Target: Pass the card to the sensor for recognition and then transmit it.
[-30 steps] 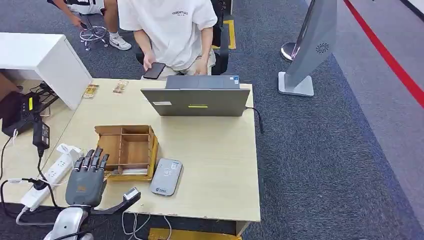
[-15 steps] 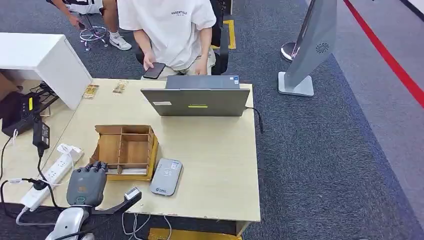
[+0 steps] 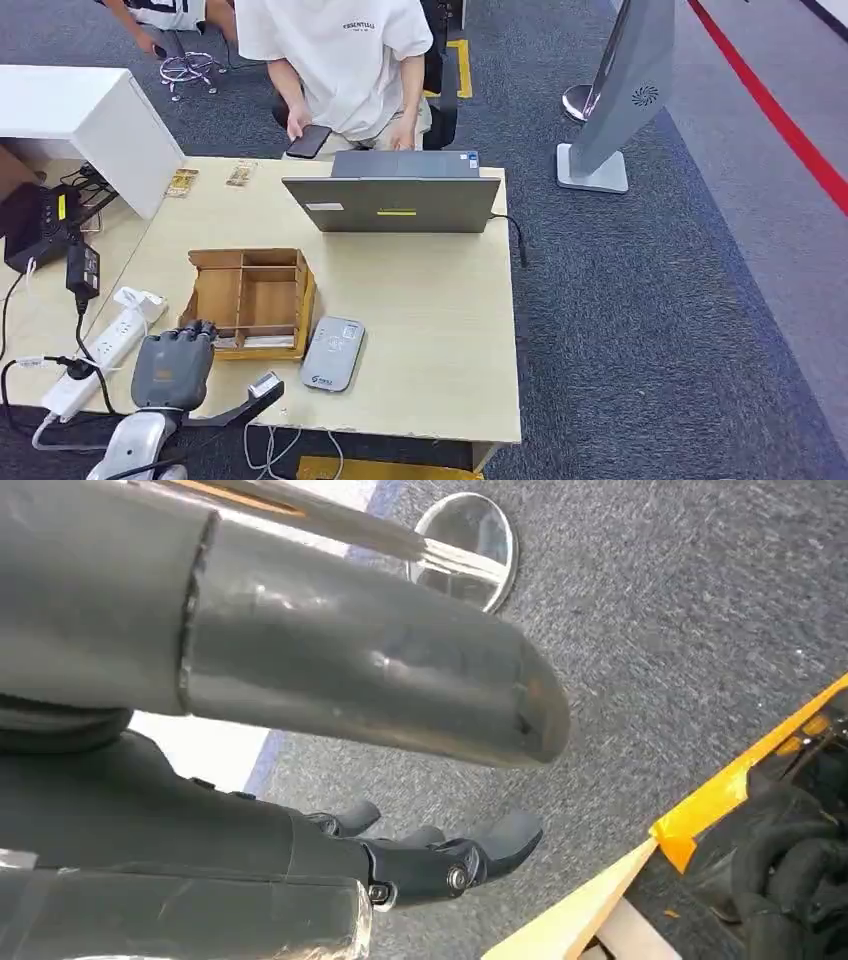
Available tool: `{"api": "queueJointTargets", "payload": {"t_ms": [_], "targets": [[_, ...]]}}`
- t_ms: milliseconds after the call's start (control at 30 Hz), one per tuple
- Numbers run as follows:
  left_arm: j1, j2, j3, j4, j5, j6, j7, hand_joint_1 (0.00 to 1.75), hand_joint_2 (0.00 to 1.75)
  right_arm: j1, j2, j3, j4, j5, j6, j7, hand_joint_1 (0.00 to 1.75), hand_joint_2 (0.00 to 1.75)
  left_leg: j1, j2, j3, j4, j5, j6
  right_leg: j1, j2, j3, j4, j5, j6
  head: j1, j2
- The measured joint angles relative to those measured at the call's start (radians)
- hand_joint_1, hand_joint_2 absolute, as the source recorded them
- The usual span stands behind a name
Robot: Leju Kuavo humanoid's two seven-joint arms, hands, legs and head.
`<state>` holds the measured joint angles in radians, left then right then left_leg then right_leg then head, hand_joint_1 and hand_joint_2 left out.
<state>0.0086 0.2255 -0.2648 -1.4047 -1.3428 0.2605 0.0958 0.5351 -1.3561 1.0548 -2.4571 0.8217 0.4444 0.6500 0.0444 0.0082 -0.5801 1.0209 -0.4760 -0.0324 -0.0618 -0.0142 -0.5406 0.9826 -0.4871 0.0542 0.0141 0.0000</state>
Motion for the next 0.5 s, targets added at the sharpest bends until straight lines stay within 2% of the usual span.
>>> {"api": "queueJointTargets", "payload": {"t_ms": [133,300,400,500], "targets": [[0.008,0.018,-0.024,-0.115,0.045,-0.073,-0.001,1.75,1.75,-0.016,0.019,0.005,0.004,0.017,0.000,0.000,0.00,0.00,0.000,0.000,0.000,0.000,0.000,0.000,0.000,0.000,0.000,0.000,0.000,0.000,0.000,0.000],[-0.010,0.046,-0.093,-0.276,0.127,-0.159,0.016,1.75,1.75,-0.090,0.040,0.058,0.013,0.009,0.000,0.000,0.00,0.00,0.000,0.000,0.000,0.000,0.000,0.000,0.000,0.000,0.000,0.000,0.000,0.000,0.001,0.000],[-0.044,0.060,-0.133,-0.366,0.160,-0.165,0.036,1.75,1.75,-0.161,0.050,0.128,0.018,0.008,0.000,0.000,0.00,0.00,0.000,0.000,0.000,0.000,0.000,0.000,0.000,0.000,0.000,0.000,0.000,0.000,0.000,0.000],[-0.089,0.061,-0.149,-0.428,0.170,-0.141,0.063,1.75,1.75,-0.220,0.051,0.191,0.024,0.010,0.000,0.000,0.00,0.00,0.000,0.000,0.000,0.000,0.000,0.000,0.000,0.000,0.000,0.000,0.000,0.000,0.000,0.000]]}}
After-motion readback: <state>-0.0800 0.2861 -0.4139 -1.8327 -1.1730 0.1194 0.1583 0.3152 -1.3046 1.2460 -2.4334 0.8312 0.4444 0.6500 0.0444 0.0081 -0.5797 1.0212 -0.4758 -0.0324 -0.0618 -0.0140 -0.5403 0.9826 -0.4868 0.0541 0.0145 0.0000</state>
